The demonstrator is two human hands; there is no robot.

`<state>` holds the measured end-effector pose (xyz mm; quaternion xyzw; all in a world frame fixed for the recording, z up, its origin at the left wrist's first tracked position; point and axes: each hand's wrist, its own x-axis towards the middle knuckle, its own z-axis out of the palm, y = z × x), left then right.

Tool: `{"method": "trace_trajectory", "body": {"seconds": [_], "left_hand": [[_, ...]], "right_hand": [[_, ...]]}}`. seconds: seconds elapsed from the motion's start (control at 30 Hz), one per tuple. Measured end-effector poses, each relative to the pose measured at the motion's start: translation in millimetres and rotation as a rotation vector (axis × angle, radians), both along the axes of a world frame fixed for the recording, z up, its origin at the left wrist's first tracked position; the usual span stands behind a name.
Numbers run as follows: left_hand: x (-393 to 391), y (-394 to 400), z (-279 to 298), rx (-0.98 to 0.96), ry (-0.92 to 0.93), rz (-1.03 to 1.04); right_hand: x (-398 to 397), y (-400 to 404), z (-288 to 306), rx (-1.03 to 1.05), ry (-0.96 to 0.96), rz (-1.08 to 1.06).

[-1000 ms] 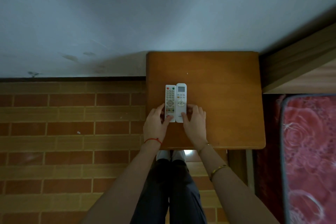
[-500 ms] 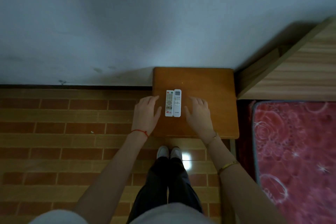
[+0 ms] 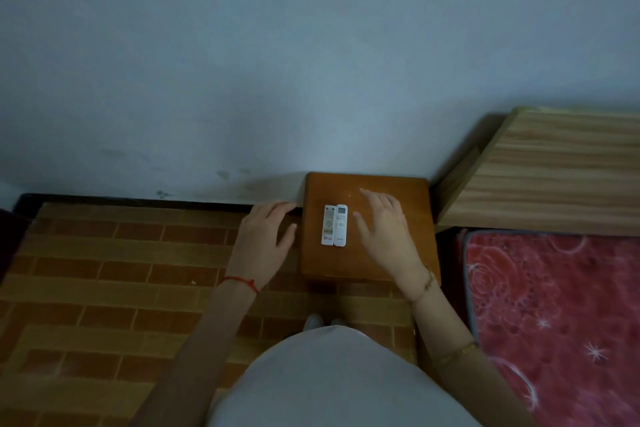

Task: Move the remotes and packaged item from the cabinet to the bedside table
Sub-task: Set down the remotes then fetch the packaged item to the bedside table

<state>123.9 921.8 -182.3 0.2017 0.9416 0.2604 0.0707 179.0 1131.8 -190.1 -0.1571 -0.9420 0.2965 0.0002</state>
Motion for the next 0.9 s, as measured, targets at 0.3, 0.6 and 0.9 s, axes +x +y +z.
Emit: {"method": "trace_trajectory", "body": {"seconds": [0.3,0.6,0.9], "left_hand": [[48.4,-37.2,31.5,0.033,0.066,0.203],[90.4,-120.5,47.8,0.03,0.073,0.506],[150.6,-228.2,61.7,0.043,0.109,0.905]], "right_hand": [[21.2,-24.9,21.8,-0.084,0.027,0.099],[-9.6,-100.9,48.0,-0.068,0.021,0.435],[-33.2,-248.6,62.8,-0.035,-0.011,0.86]]}}
